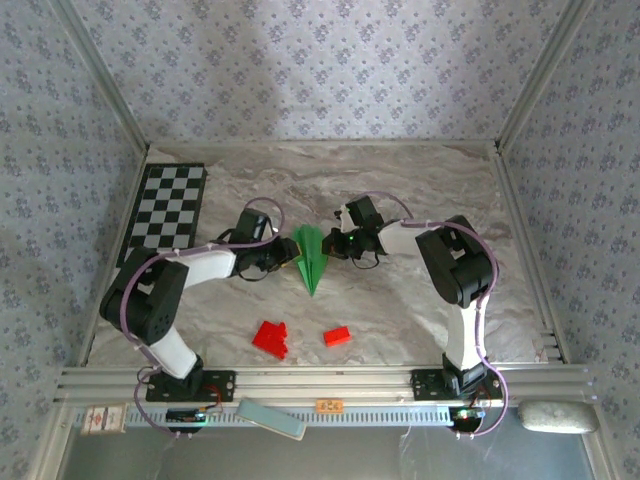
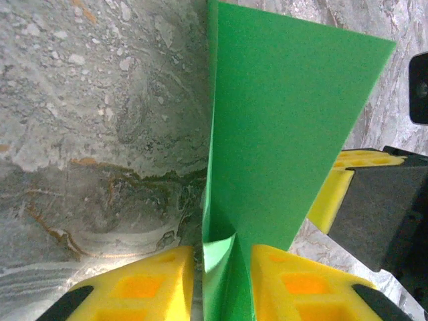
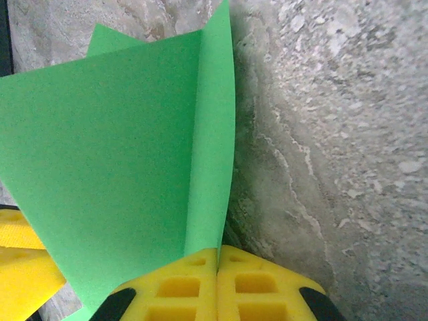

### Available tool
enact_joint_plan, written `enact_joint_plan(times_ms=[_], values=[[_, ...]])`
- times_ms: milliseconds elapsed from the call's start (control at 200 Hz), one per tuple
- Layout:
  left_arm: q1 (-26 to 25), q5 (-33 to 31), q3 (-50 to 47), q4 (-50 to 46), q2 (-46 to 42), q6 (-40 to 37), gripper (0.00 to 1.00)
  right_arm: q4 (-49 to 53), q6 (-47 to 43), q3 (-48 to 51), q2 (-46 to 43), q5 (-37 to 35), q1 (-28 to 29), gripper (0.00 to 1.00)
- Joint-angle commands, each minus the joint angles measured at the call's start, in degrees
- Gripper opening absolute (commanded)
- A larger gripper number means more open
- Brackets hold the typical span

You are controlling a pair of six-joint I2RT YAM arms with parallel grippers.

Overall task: Fold a paper plane with a square sheet of paper (pick it up from the middle)
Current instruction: Turn over the paper plane at the center of the table, then move the paper plane to the top-center of the table.

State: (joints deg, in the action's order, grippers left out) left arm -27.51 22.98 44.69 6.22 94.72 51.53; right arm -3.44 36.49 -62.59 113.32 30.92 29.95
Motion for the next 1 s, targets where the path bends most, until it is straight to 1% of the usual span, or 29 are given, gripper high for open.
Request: enact_joint_plan(times_ms=[0,75,190,265,375,445,570,690,735,895,940,994], values=[[-0.15,0.84,2.39,0.11,1.46,-1.35,0.26,-0.33,0.42,0.71,-0.78,1.16,-0.34,0.07],[-0.13,1.01,2.99,0.19,2.42,-1.51,0.24,-0.42,0.50,0.69,-0.77,1.27,-0.40,0.07],[-0.18,0.57,3.44,0.21,3.21,-1.16,0.16,-0.31,0.68,0.84,-0.90,1.19,-0.51,0.07],[-0.09,-1.84,3.43,-1.73,2.77,-0.96,0.09,-0.20,0.98,1.21,-1.38,0.69,-0.60,0.07],[-0.11,-7.20,3.22,-5.43,1.30,-0.49,0.02,-0.30,1.61,2.07,-2.77,0.46,-0.86,0.07],[-0.18,-9.38,2.77,-6.68,0.57,0.51,0.01,-0.89,2.23,2.68,-3.57,0.81,-1.09,0.07],[-0.18,-9.54,2.33,-6.22,0.63,1.86,0.01,-2.11,3.32,3.10,-3.89,1.68,-1.22,0.07],[-0.22,-9.27,2.67,-6.60,0.75,2.17,0.05,-2.17,3.72,3.17,-3.41,1.67,-1.13,0.07],[-0.18,-9.36,3.07,-7.19,0.49,2.09,0.08,-2.12,3.83,3.17,-3.04,1.65,-1.13,0.07],[-0.27,-11.33,3.33,-10.37,-3.35,2.15,0.28,-1.98,4.04,3.27,-2.14,1.56,-0.96,0.07],[-0.26,-11.40,2.94,-10.88,-4.93,2.09,0.31,-1.89,4.09,3.18,-2.05,1.60,-0.86,0.07],[-0.20,-10.58,2.29,-10.99,-6.72,2.24,0.33,-1.74,4.03,3.01,-1.94,1.56,-0.77,0.07]])
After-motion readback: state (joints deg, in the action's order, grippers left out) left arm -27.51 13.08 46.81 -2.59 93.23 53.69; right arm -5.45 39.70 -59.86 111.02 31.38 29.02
